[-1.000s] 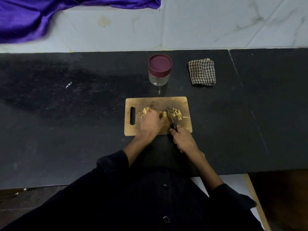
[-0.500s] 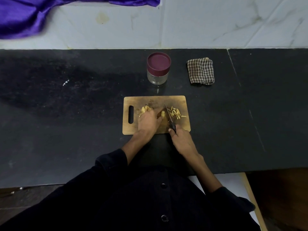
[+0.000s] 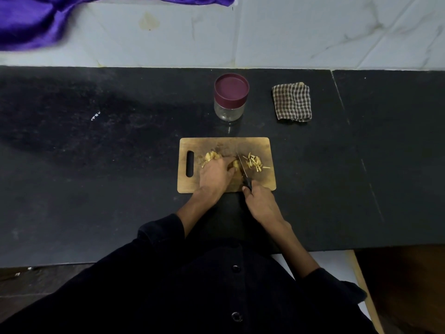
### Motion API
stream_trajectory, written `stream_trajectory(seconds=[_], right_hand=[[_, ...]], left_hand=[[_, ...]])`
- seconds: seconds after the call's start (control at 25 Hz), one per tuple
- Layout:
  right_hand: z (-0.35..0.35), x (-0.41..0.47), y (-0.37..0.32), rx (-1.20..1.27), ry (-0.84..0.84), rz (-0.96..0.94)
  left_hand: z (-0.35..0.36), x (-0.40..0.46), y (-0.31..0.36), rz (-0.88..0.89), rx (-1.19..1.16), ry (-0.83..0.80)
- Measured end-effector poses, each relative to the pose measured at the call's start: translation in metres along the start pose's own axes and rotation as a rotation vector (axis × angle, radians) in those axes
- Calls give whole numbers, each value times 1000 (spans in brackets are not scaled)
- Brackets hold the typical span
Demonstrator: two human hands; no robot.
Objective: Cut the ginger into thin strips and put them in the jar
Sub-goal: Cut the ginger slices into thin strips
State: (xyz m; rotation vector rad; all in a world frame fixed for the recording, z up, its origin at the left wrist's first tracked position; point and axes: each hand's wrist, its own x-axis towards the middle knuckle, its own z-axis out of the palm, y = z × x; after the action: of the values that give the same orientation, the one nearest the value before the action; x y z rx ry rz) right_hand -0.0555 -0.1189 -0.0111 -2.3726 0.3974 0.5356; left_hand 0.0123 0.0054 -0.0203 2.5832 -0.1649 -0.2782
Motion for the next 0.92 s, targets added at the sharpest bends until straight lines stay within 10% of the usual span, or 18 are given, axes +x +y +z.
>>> stream_trajectory(seconds=[0.92], right_hand=[[2,7,-22,-63,-5,42]], left_hand=[[7,9,-4,-68,39,-55]])
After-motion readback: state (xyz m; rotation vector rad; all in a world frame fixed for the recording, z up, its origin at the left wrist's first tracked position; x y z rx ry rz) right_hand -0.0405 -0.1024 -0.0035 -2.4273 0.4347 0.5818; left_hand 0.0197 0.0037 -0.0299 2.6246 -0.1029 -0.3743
